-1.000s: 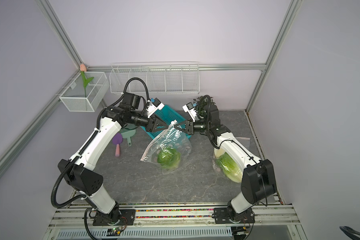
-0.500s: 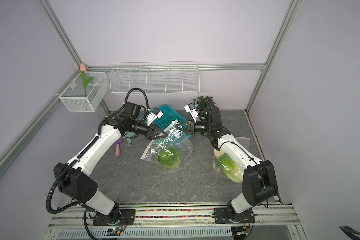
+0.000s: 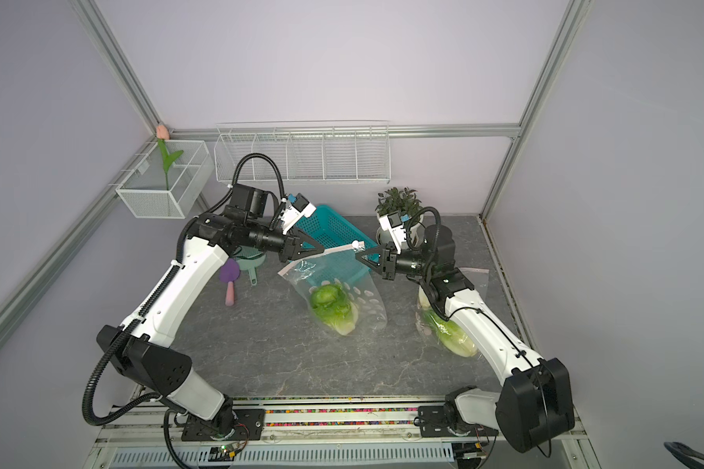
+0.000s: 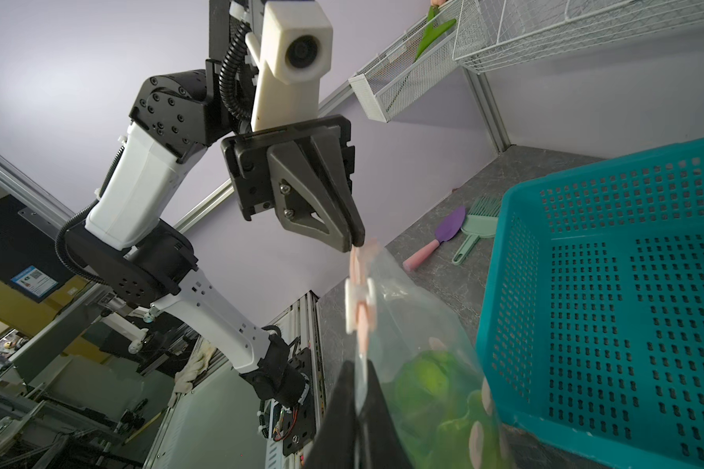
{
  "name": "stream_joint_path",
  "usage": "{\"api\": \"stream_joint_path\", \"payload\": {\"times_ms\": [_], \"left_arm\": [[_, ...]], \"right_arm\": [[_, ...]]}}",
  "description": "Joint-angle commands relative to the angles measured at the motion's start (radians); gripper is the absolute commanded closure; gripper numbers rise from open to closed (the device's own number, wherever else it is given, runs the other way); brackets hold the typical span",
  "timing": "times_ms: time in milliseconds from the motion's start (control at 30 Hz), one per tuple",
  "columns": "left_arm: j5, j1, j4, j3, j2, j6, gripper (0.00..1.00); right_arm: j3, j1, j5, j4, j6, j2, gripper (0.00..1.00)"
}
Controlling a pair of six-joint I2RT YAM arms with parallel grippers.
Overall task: Put the chinese cabbages into a zipper bag and zip it
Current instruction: Place the zipper food storage bag at the center of the board.
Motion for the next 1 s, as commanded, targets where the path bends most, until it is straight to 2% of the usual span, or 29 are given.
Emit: {"api": "stream_joint_path", "payload": {"times_ms": [0,33,67,200,300,433,533,600,800,867,967], "left_arm": [[-0.060,-0.055,-0.058,0.064,0.045,0.029,0.89],[-0.072,-0.066,-0.064,0.082,0.050,0.030,0.84],[-0.090,-0.071,-0.052,0.095,0.051,0.011,0.75],[-0.175,-0.072,0.035,0.099,0.019,-0.085,0.56],[-0.212,-0.077,0.109,0.083,-0.015,-0.151,0.49],[-0.224,-0.119,0.156,0.078,-0.019,-0.201,0.47],[-0.232,-0.178,0.243,-0.002,-0.030,-0.242,0.45],[-0.254,-0.213,0.356,-0.103,-0.055,-0.275,0.43],[-0.309,-0.263,0.808,-0.463,-0.131,-0.447,0.33],[-0.330,-0.263,0.877,-0.554,-0.160,-0.447,0.31],[-0.451,-0.260,0.887,-0.653,-0.210,-0.425,0.26]], "right_arm": [[-0.014,-0.009,0.068,-0.019,-0.020,-0.042,0.93],[-0.011,-0.014,0.088,-0.035,-0.019,-0.056,0.93],[-0.002,-0.023,0.114,-0.078,-0.027,-0.074,0.93],[0.042,-0.056,0.252,-0.290,-0.055,-0.165,0.93],[0.070,-0.082,0.360,-0.420,-0.061,-0.236,0.93],[0.116,-0.107,0.503,-0.534,-0.062,-0.293,0.93],[0.096,-0.096,0.524,-0.445,-0.004,-0.301,0.93],[0.051,-0.054,0.570,-0.353,0.042,-0.285,0.93],[-0.130,0.192,0.907,0.066,0.212,-0.158,0.93],[-0.159,0.271,1.012,0.181,0.241,-0.088,0.93],[-0.149,0.360,1.123,0.297,0.290,0.025,0.93]]}}
